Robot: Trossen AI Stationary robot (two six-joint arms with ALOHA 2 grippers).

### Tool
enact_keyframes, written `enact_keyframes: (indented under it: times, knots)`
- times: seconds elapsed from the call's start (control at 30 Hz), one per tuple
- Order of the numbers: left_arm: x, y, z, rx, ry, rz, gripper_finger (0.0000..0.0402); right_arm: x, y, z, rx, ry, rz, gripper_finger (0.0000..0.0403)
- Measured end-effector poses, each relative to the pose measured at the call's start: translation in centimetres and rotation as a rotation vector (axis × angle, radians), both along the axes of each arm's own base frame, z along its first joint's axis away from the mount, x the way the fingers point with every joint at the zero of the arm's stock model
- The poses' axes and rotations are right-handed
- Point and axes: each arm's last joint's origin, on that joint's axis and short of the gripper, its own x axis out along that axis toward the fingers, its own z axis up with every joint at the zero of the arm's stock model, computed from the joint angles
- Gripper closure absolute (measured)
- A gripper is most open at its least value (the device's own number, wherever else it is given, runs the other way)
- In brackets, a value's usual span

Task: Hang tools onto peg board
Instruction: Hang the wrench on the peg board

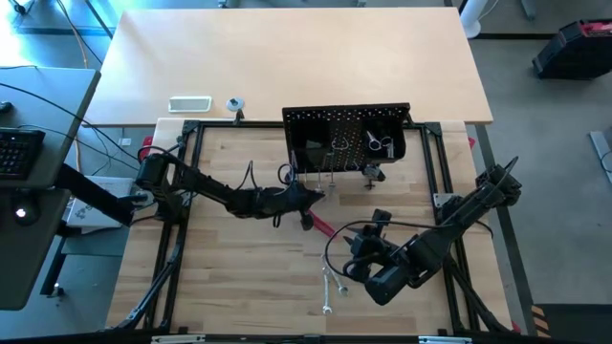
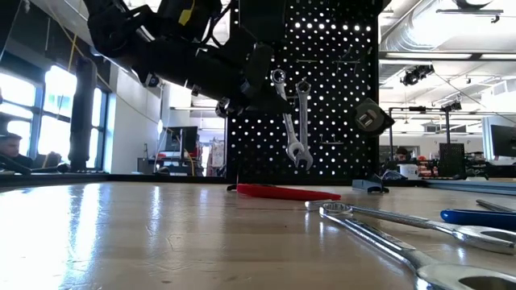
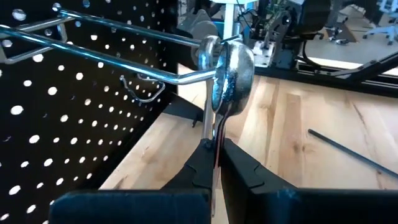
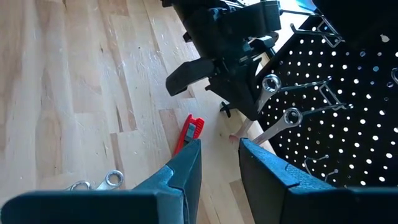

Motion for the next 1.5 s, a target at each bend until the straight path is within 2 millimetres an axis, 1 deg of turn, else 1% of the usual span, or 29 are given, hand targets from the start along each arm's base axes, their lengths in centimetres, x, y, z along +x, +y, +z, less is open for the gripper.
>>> enact_keyframes:
  times: [0.33,0.63,0.87,1.1,1.27,1.5]
  knots:
    - [0.0,0.4,0.0,-0.007,-0.005,0.040,0.0401,0.0,0.0,0.0,-0.010,-0.008,-0.004,0.0302]
    - [-0.1,1.3,-0.4,-0.053,0.006,0.094,0.0380,0.1,0.0,0.0,-0.006,-0.013,-0.004,0.0302]
    - [0.1,1.3,-1.2,-0.079,0.012,0.102,0.0377,0.0,0.2,0.1,-0.003,-0.016,0.001,0.0302]
    - [0.1,1.3,-1.1,-0.059,-0.004,0.099,0.0374,-0.4,0.7,0.1,-0.006,-0.023,0.019,0.0302]
    - [0.1,1.4,-1.0,-0.048,-0.009,0.122,0.0357,-0.6,1.1,0.1,0.000,-0.028,0.025,0.0302]
    - [0.2,1.4,-0.8,-0.046,-0.036,0.138,0.0318,-0.7,1.1,0.1,0.005,-0.032,0.023,0.0302]
